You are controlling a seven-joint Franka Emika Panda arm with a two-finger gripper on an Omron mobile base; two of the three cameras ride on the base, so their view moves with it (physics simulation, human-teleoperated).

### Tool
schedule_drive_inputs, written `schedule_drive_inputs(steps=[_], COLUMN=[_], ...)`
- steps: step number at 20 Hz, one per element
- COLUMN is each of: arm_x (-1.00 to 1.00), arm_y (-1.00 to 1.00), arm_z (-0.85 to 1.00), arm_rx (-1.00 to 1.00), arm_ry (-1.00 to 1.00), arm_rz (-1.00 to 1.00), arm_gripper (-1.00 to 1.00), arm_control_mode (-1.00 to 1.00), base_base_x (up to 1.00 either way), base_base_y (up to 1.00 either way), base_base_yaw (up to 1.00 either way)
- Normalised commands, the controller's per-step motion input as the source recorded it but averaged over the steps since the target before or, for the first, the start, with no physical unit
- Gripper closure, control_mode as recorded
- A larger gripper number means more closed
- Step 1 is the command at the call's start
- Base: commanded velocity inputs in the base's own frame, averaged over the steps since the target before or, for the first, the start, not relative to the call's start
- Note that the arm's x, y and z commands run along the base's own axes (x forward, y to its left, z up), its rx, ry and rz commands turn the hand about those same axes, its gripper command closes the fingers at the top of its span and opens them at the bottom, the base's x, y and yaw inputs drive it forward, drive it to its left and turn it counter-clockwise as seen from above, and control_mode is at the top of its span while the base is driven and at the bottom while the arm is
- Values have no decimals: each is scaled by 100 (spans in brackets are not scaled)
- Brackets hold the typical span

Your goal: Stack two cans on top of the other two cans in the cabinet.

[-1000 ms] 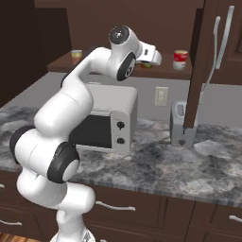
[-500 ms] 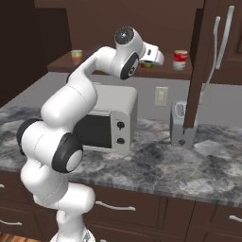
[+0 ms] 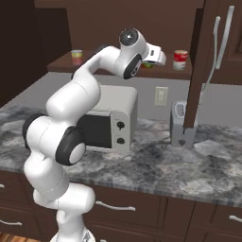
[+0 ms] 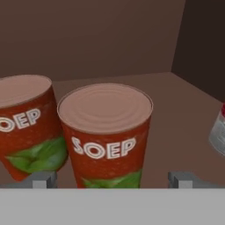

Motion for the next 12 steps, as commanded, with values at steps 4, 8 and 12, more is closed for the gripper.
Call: schedule_drive_inputs(steps=[4, 8, 12], arm_x=[20, 17, 18], arm_y=[-7, -4, 0], arm_z=[0, -1, -2], arm_rx=[0, 0, 0], arm_ry=[0, 0, 0], arm_rz=[3, 4, 5], arm_gripper=[-100, -100, -100], arm_control_mode=[-100, -100, -100], base_base_x=[0, 0, 0], base_base_y=[0, 0, 0], base_base_yaw=[0, 0, 0])
